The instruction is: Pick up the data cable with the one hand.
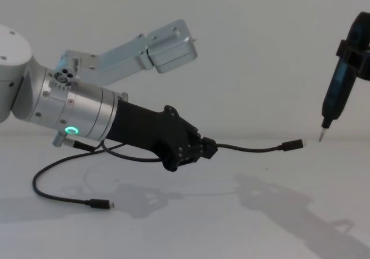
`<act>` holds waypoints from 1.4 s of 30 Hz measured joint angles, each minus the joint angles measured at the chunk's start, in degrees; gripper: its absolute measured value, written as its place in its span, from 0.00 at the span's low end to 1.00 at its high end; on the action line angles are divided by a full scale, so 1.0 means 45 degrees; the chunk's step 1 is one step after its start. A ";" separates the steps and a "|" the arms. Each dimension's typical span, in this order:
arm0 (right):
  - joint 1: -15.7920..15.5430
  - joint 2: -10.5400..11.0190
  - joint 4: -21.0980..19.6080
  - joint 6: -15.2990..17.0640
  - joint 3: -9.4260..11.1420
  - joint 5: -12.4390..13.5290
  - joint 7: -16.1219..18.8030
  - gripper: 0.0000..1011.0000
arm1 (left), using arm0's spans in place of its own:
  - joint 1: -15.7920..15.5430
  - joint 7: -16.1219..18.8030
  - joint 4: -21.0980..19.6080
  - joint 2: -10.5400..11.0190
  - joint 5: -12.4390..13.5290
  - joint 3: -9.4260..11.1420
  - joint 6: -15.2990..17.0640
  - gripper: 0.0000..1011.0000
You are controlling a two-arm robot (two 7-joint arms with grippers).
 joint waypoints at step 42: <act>0.1475 -0.0385 0.2039 -0.0170 -0.0012 -0.0018 0.1072 0.27 | 0.0054 -0.0030 -0.0118 0.0085 -0.0020 -0.0042 -0.0020 0.05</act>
